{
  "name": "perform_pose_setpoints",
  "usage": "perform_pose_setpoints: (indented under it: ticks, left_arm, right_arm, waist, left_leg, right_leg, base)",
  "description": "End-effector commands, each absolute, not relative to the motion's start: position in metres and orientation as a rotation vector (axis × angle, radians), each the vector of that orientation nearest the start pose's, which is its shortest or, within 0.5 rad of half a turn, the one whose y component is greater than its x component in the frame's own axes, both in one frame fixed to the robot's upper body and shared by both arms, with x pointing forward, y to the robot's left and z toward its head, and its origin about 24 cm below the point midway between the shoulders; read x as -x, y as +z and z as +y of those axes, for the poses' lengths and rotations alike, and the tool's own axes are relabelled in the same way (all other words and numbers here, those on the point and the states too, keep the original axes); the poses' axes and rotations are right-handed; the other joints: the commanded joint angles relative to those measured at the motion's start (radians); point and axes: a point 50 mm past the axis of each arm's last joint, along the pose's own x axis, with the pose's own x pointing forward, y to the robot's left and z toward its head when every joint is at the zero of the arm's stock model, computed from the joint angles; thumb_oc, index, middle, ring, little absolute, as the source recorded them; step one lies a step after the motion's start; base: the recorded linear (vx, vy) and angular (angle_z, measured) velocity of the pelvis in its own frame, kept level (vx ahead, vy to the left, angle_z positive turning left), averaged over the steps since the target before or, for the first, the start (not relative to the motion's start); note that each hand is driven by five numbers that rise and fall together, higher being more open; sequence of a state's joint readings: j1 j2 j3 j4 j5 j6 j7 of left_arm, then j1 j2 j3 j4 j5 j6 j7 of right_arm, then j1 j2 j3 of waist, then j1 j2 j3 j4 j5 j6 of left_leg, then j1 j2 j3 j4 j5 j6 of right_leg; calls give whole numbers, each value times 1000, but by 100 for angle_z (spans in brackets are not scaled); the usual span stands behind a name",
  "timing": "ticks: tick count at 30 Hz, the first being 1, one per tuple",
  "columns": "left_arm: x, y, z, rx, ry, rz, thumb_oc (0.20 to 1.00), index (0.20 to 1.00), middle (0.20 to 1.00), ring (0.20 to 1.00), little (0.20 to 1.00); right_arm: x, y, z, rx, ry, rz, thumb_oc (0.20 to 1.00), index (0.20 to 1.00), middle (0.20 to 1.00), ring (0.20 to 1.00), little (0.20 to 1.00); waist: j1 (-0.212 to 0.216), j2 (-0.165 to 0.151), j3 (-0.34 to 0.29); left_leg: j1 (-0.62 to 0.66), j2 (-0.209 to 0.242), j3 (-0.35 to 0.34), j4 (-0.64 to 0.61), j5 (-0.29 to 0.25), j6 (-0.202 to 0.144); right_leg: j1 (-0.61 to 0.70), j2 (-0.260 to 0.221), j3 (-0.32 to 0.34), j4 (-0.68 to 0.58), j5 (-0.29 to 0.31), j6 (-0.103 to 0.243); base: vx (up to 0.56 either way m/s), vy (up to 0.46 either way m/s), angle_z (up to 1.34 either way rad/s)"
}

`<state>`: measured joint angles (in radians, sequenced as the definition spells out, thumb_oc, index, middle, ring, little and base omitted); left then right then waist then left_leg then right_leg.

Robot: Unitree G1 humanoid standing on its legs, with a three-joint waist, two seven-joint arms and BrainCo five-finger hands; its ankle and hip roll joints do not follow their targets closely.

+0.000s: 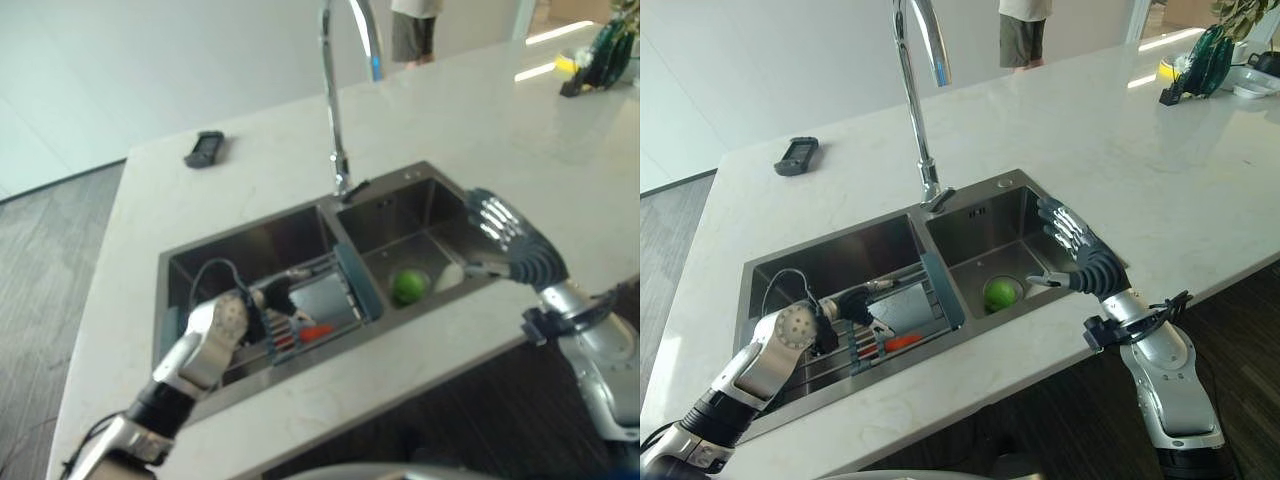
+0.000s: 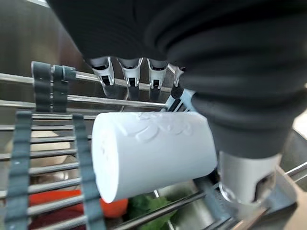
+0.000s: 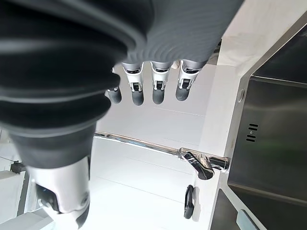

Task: Place the dishes in the dishwasher.

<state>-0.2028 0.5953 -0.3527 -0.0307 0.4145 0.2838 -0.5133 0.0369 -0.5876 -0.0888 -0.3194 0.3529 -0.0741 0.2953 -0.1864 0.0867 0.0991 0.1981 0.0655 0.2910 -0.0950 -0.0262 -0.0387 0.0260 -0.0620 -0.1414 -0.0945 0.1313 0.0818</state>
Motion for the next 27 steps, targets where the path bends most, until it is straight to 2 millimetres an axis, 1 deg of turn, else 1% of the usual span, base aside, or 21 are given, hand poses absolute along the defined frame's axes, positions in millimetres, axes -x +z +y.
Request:
perform_pose_setpoints:
  ticks: [1, 4, 7, 20, 27]
  left_arm:
    - [-293, 76, 182, -1132, -557, 249, 1000, 1000, 1000, 1000, 1000]
    - [-293, 74, 183, -1145, -545, 263, 1000, 1000, 1000, 1000, 1000]
    - [-294, 64, 181, -1148, -535, 289, 1000, 1000, 1000, 1000, 1000]
    - [-299, 60, 177, -1163, -457, 262, 1000, 1000, 1000, 1000, 1000]
    - [-299, 52, 178, -1182, -432, 276, 1000, 1000, 1000, 1000, 1000]
  right_arm:
    - [-237, 176, -215, 323, 352, -493, 1000, 1000, 1000, 1000, 1000]
    - [-237, 176, -215, 322, 351, -494, 1000, 1000, 1000, 1000, 1000]
    - [-237, 177, -214, 322, 355, -495, 1000, 1000, 1000, 1000, 1000]
    - [-237, 176, -211, 314, 366, -499, 1000, 1000, 1000, 1000, 1000]
    - [-236, 174, -210, 312, 368, -499, 1000, 1000, 1000, 1000, 1000]
  waist:
    - [-12, -20, 10]
    - [-13, -22, 12]
    - [-19, -24, 11]
    - [-27, -34, 13]
    - [-30, -38, 11]
  left_leg:
    - [2, -16, 9, 14, -53, 10]
    - [2, -18, 9, 14, -55, 11]
    - [2, -19, 14, 13, -57, 12]
    - [5, -22, 22, 13, -62, 17]
    - [7, -21, 27, 12, -64, 18]
  right_leg:
    - [72, -44, 14, 39, -117, 99]
    - [70, -43, 16, 41, -118, 99]
    - [67, -43, 21, 41, -118, 100]
    - [61, -44, 32, 42, -113, 106]
    - [59, -44, 35, 42, -113, 108]
  base:
    - [0, 0, 0]
    - [1, 2, -1]
    - [3, 9, -10]
    - [0, 2, -1]
    - [0, 0, 0]
